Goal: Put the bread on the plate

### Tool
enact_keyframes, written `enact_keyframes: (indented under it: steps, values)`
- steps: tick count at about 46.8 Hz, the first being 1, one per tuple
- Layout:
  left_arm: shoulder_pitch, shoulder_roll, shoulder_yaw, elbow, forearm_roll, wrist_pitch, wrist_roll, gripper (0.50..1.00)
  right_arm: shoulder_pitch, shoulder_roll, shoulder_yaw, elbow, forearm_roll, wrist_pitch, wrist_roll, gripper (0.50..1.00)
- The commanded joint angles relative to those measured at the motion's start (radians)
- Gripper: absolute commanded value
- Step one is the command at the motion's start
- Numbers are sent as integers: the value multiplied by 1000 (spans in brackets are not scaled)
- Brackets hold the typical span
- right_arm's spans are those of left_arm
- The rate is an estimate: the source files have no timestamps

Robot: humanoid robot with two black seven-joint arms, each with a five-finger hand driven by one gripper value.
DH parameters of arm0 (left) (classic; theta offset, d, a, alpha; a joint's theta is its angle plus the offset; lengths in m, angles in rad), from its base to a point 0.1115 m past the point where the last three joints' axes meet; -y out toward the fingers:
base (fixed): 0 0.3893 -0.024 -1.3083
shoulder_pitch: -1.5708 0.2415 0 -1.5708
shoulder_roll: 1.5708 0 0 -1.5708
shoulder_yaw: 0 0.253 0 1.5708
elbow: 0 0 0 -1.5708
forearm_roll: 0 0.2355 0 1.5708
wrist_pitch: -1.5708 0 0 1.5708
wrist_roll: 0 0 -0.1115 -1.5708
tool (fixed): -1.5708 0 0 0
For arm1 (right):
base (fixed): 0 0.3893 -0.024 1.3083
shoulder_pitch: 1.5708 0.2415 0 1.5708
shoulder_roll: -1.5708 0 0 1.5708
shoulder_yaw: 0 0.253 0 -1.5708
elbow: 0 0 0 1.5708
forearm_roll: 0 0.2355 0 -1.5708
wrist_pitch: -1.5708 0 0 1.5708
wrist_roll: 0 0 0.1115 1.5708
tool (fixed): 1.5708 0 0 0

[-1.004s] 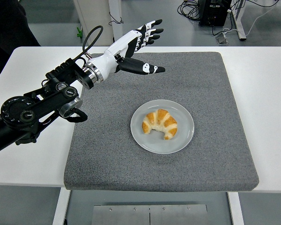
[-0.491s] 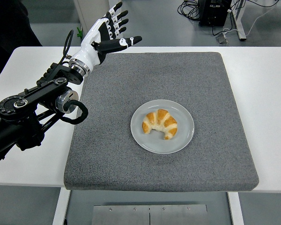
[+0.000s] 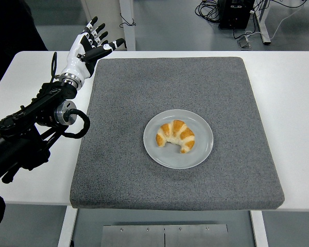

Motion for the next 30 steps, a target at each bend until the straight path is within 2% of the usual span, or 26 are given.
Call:
enact_keyframes:
  steps: [1, 8, 19, 30]
  values:
    - [3, -16, -20, 21, 0, 0, -16, 972, 0, 0, 0, 0, 0, 2, 0, 1000]
    - [11, -49, -63, 60, -11, 0, -38, 972, 0, 0, 0, 0, 0, 0, 0, 1000]
    - [8, -108, -137, 192, -79, -17, -39, 972, 15, 0, 6, 8, 0, 3, 0, 1000]
    - [6, -109, -140, 212, -79, -78, -39, 972, 17, 0, 8, 12, 0, 6, 0, 1000]
